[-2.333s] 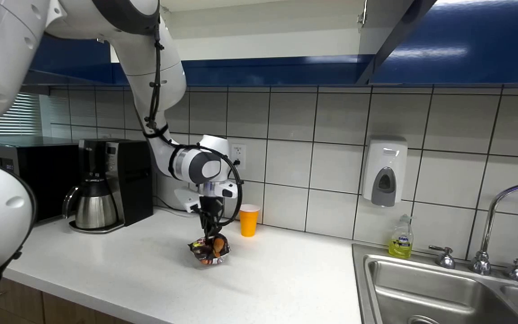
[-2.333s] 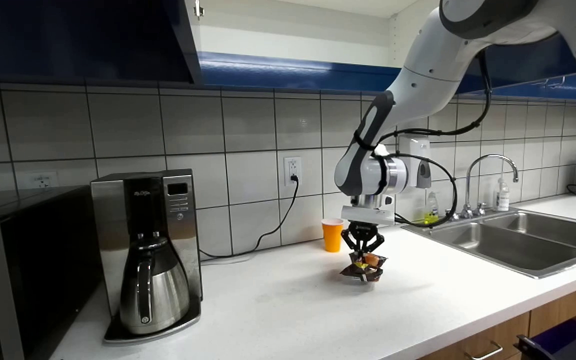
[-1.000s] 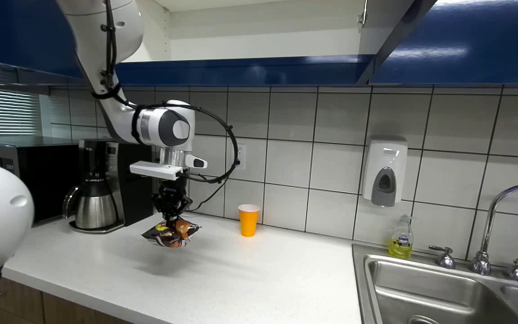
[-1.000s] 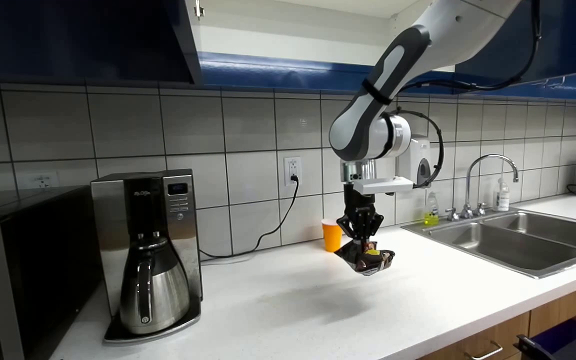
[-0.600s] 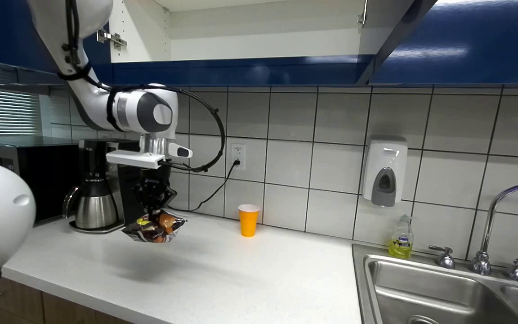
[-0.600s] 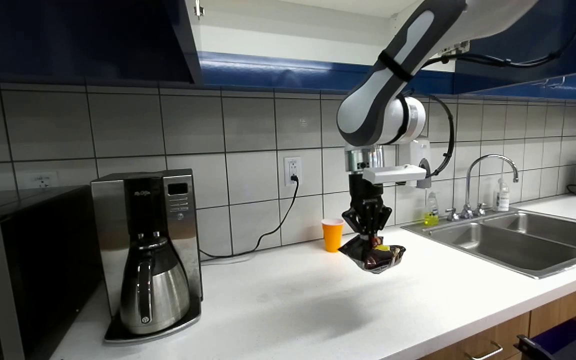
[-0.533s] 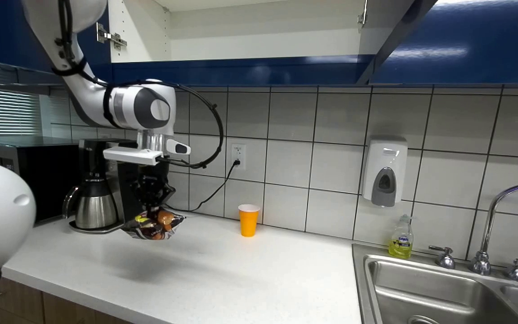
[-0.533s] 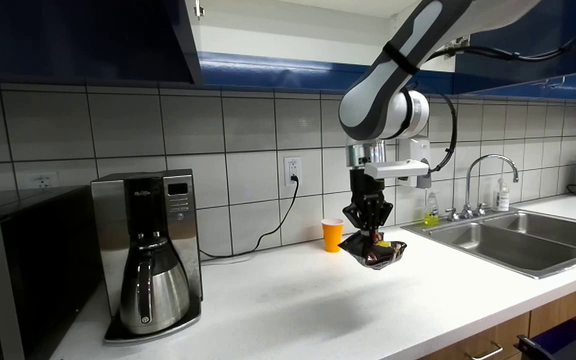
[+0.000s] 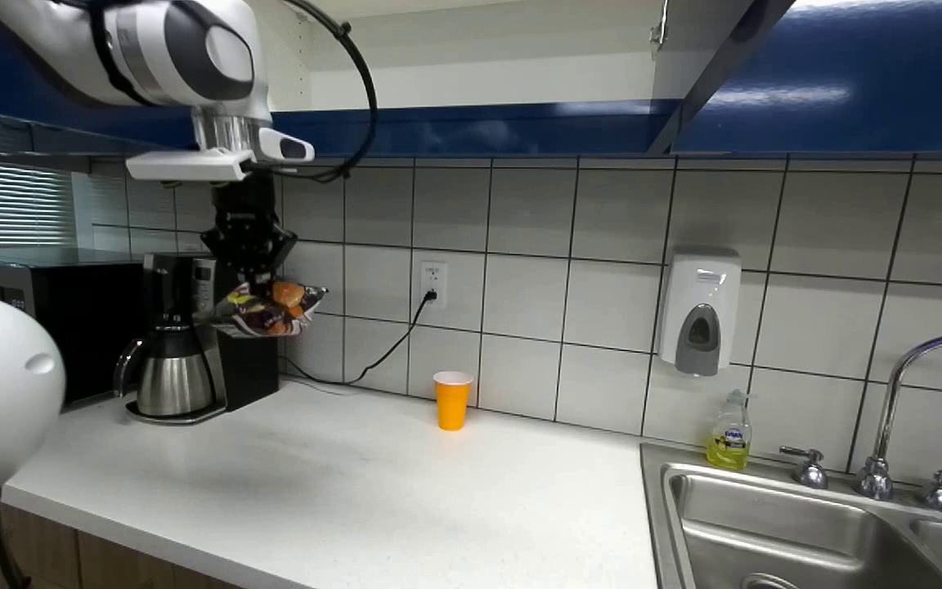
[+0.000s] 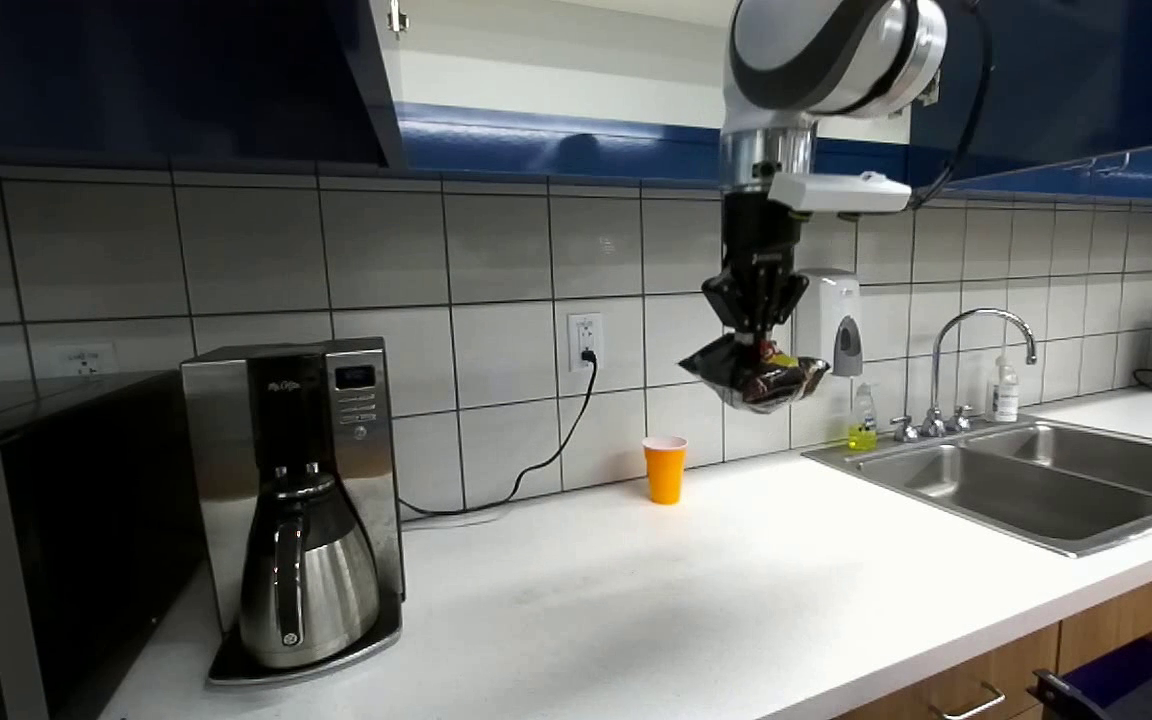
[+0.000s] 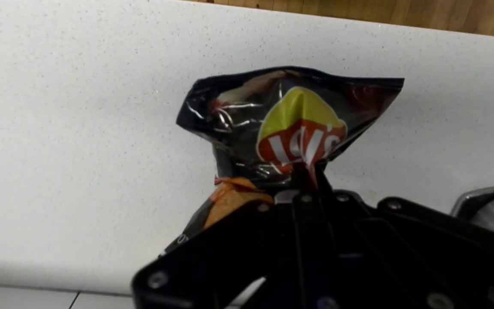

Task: Place the bag of lays in the center of the bottom shelf of the cabinet

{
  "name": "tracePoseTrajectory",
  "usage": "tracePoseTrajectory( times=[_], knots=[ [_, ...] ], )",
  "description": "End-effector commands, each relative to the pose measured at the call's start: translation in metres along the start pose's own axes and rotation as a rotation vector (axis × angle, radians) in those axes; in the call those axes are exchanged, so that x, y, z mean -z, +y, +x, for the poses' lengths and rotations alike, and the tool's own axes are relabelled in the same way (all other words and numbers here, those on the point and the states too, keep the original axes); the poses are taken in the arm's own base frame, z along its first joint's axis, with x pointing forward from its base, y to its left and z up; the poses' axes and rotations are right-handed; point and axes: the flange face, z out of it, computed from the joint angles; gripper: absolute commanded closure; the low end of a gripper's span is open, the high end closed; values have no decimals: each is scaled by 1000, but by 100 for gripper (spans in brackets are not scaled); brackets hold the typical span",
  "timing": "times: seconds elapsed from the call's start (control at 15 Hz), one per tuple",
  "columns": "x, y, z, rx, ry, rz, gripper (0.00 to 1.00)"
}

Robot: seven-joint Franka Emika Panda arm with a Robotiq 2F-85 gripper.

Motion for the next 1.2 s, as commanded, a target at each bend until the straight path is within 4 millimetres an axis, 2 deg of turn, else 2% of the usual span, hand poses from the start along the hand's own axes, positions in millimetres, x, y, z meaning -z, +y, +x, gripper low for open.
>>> tracePoseTrajectory(
  times=[0.0, 0.27, 0.67, 0.93, 1.13],
  knots=[
    [75, -4, -19, -6, 122, -54, 100],
    [146, 1, -16, -19, 250, -55, 100],
    [230, 12, -4, -43, 401, -57, 100],
    [269, 15, 9, -54, 475, -69, 100],
    [291, 21, 23, -66, 509, -92, 100]
  ],
)
